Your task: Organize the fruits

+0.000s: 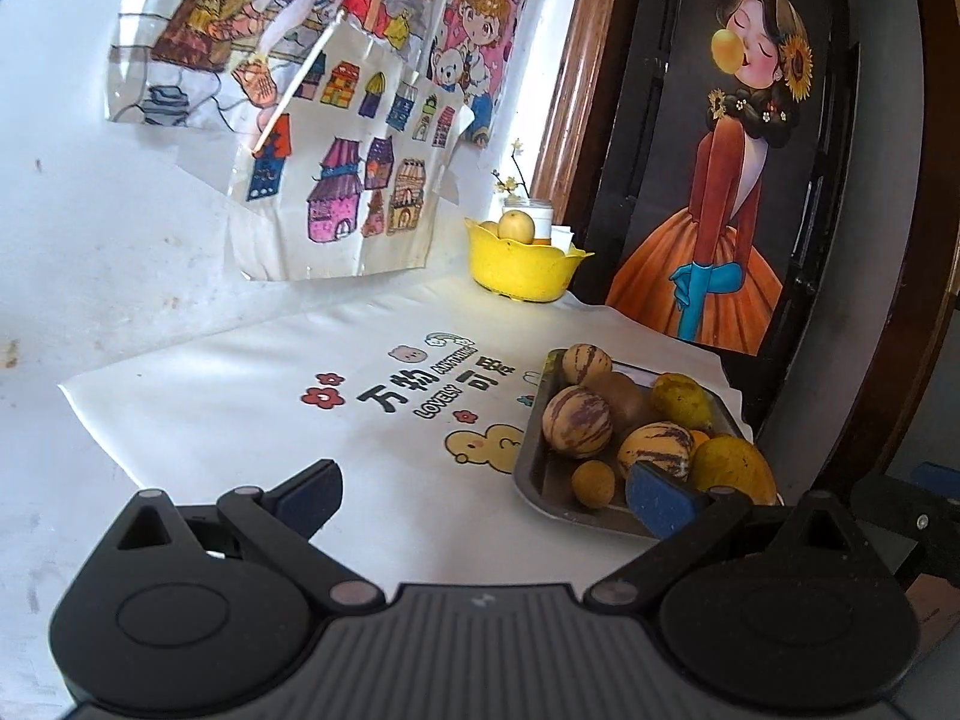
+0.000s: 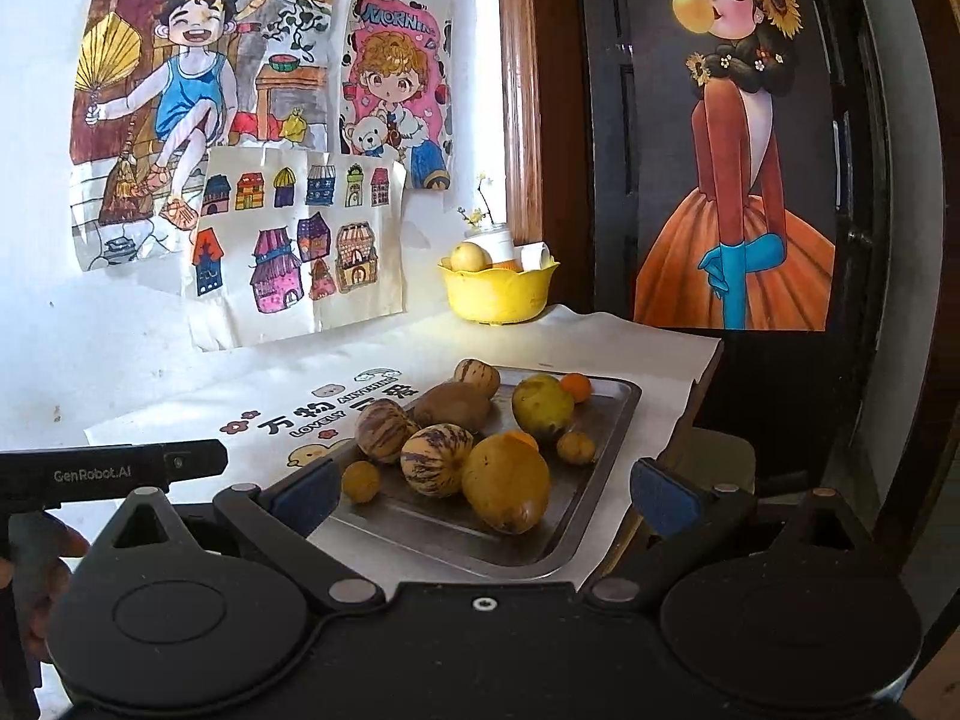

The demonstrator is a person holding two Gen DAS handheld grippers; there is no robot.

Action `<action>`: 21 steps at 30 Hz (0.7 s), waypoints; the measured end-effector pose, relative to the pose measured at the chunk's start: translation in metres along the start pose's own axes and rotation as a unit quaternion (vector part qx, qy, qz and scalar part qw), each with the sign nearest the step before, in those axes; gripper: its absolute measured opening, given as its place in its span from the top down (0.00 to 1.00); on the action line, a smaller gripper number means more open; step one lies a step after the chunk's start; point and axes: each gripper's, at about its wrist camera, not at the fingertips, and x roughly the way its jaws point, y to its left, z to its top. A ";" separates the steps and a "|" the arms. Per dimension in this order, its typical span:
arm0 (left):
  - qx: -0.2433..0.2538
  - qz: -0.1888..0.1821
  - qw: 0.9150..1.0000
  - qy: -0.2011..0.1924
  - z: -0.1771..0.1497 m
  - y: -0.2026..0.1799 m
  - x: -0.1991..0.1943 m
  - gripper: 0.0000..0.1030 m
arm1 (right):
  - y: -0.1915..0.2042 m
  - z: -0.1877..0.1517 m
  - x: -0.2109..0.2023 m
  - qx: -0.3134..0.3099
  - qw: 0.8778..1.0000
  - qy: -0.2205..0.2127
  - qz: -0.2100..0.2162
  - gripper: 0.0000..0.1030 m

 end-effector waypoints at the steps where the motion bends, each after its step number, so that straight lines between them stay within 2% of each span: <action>1: 0.002 0.003 1.000 -0.001 -0.001 0.000 -0.002 0.00 | 0.000 -0.001 -0.001 0.003 1.000 -0.001 0.001 0.01; 12: 0.014 0.030 0.999 -0.020 -0.013 0.003 -0.025 0.00 | 0.003 -0.015 -0.010 0.008 1.000 -0.012 0.009 0.01; 21: 0.022 0.037 0.999 -0.029 -0.019 0.009 -0.032 0.00 | 0.008 -0.025 -0.011 0.014 1.000 -0.013 0.016 0.01</action>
